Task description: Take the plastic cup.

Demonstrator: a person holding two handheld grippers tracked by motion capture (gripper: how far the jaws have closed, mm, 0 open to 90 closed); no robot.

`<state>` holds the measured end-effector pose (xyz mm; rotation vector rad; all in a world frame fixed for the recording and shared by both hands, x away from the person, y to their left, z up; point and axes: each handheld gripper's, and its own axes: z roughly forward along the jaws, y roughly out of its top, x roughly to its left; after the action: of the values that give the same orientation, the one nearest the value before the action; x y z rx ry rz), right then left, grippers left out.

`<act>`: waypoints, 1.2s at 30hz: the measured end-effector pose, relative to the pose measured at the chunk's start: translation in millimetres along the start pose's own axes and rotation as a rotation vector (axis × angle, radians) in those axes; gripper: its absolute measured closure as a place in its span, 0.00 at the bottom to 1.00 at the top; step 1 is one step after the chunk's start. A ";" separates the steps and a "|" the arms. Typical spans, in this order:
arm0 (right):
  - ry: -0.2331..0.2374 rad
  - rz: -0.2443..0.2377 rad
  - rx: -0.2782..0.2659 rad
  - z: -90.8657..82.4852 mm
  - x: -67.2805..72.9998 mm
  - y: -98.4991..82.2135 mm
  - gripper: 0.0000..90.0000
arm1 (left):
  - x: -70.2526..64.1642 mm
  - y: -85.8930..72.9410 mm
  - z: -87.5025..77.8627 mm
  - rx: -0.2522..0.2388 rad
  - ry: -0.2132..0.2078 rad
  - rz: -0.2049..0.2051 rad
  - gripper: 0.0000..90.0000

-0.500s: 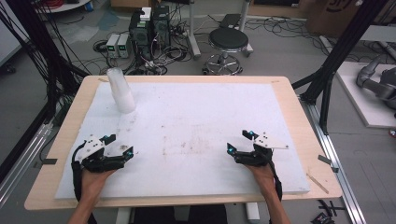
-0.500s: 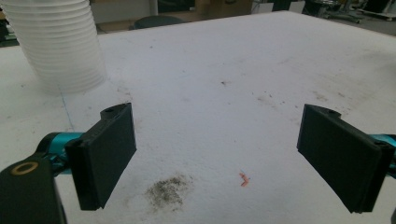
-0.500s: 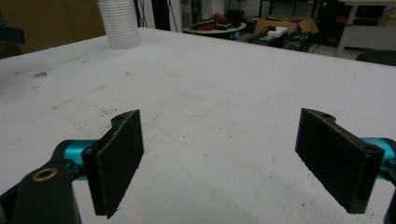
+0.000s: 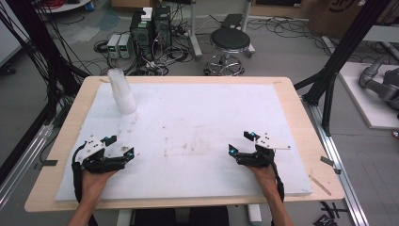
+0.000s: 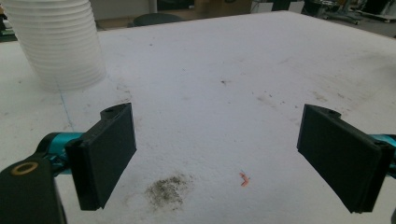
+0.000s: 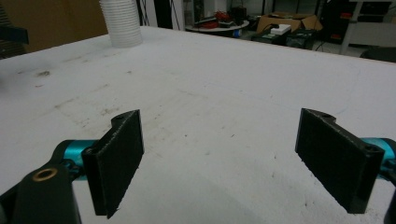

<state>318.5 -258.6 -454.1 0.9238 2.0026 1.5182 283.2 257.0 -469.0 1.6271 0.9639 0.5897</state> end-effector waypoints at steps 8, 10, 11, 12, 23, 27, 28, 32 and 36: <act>0.004 0.004 0.004 0.4 -0.3 0.2 0.17 | 0.6 0.5 0.3 0.008 0.005 -0.007 0.13; 0.006 0.002 0.005 0.6 -0.1 0.3 0.17 | 0.9 0.4 0.3 0.006 0.009 -0.007 0.13; 0.006 0.001 0.006 0.6 0.0 0.2 0.17 | 0.8 0.5 0.2 0.007 0.010 -0.006 0.13; 0.006 0.001 0.006 0.6 0.0 0.2 0.17 | 0.8 0.5 0.2 0.007 0.010 -0.006 0.13; 0.012 0.005 0.015 1.2 -0.4 0.5 0.17 | 4.5 18.6 -4.9 -0.026 0.039 0.013 0.13; 0.014 0.008 0.016 1.6 -0.6 0.6 0.17 | 12.6 37.7 -8.5 -0.041 0.055 0.008 0.13; 0.014 0.011 0.016 1.5 -0.6 0.6 0.17 | 12.6 37.7 -8.5 -0.041 0.055 0.008 0.13; 0.014 0.008 0.015 1.4 -0.6 0.6 0.17 | 23.7 70.9 -9.8 -0.062 0.081 0.029 0.13; 0.011 0.005 0.015 1.5 -0.4 0.6 0.17 | 32.0 91.1 -9.2 -0.068 0.091 0.033 0.13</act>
<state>320.0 -257.8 -453.9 0.9294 2.0238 1.5165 319.4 282.6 -382.7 1.5692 0.9743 0.7172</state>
